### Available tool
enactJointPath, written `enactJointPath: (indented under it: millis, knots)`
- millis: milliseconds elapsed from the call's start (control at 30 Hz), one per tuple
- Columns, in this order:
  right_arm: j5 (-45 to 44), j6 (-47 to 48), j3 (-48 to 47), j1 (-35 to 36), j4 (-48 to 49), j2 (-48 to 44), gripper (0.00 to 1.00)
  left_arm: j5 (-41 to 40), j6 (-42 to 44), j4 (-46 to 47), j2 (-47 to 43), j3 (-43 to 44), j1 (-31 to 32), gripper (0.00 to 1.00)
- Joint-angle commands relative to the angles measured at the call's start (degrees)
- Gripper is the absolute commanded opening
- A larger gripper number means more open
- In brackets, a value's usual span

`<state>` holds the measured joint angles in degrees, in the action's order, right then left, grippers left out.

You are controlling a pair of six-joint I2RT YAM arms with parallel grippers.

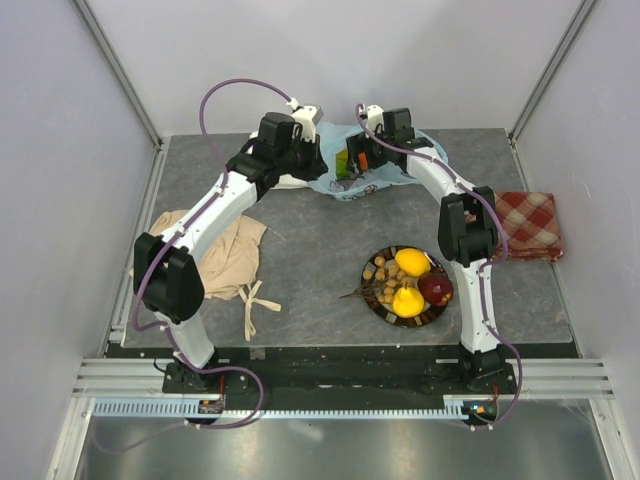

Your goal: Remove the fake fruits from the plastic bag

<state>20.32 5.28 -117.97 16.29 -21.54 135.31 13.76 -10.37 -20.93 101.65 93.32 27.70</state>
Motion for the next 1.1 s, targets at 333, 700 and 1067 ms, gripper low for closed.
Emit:
enactJointPath:
  millis: [333, 700, 1067]
  knots:
    - [-11.5, 3.4, -8.6, 2.4, 7.5, 8.0, 0.98, 0.4, 0.1, 0.3, -1.8, -0.9, -0.5, 0.01]
    - [-24.0, 4.7, -12.6, 3.1, 10.9, 12.3, 0.98, 1.8, 1.1, -0.1, -3.1, -3.2, -0.4, 0.01]
    - [-22.2, 0.3, -16.1, 3.0, 17.2, 15.0, 0.98, 4.0, 0.9, -1.7, -4.5, -6.9, -0.5, 0.02]
